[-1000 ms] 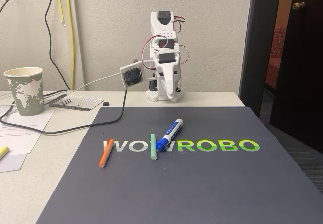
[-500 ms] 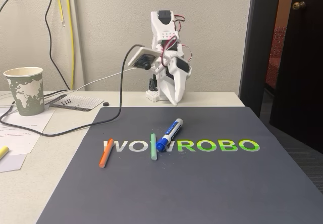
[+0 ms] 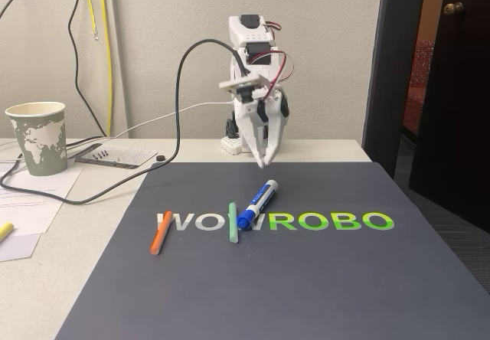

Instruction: Pick up the blue marker.

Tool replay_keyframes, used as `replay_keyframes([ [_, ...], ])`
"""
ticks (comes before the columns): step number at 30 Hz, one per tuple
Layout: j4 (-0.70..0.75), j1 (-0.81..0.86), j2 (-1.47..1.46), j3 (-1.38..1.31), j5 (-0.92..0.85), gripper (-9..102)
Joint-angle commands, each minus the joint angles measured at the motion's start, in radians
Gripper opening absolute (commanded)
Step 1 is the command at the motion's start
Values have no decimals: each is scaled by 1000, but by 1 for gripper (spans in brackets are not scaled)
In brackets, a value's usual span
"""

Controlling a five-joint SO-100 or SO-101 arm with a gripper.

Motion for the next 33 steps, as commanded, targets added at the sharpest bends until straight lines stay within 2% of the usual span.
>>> replay_keyframes([
  [1,106,3,-40,-114,-46,0],
  [6,140,0,-55,-133,-86,0],
  [10,301,5,-166,-284,-61,0],
  [17,388,9,-227,-348,-34,0],
  [23,634,8,-373,-568,-28,0],
  [33,657,17,-400,-571,-38,8],
])
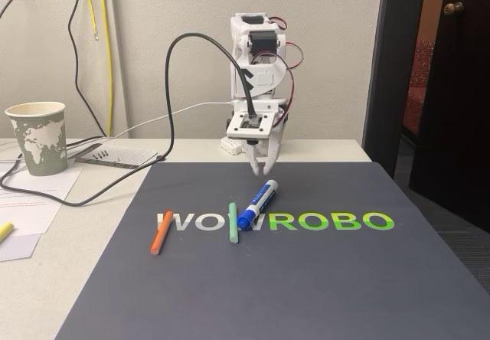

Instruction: Pick up the blue marker.

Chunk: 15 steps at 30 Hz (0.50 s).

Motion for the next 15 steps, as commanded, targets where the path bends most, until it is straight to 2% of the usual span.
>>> replay_keyframes([
  [1,5,5,-2,-37,-6,9],
  [6,29,-3,-23,-37,-23,15],
  [15,41,-3,-43,-35,-80,16],
])
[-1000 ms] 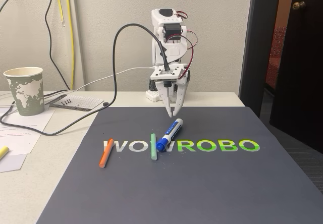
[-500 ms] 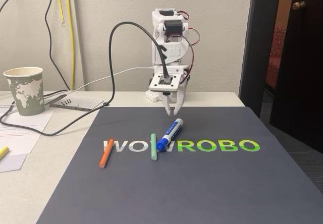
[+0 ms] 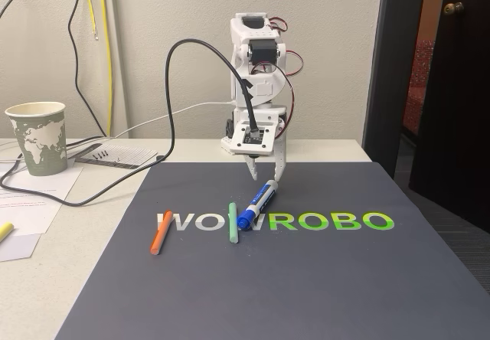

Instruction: Pick up the blue marker.

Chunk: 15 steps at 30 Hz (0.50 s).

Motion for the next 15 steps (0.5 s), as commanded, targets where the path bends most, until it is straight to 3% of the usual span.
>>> replay_keyframes([
  [1,14,-3,6,-35,-12,16],
  [15,77,3,25,-40,-129,15],
])
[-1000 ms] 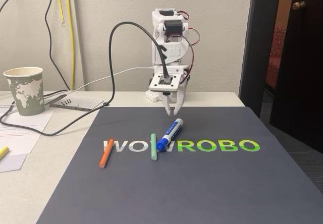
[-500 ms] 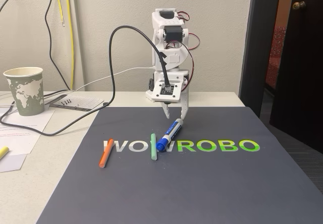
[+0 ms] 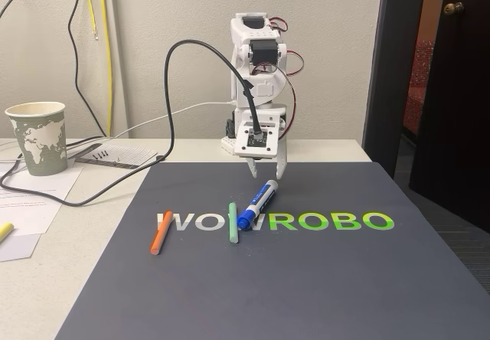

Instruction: Pick up the blue marker.

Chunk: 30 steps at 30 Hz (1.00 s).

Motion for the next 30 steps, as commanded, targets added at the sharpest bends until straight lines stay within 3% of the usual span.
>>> replay_keyframes([
  [1,11,11,26,-40,-54,14],
  [14,17,35,35,-37,-94,11],
  [30,-5,74,44,-48,183,16],
])
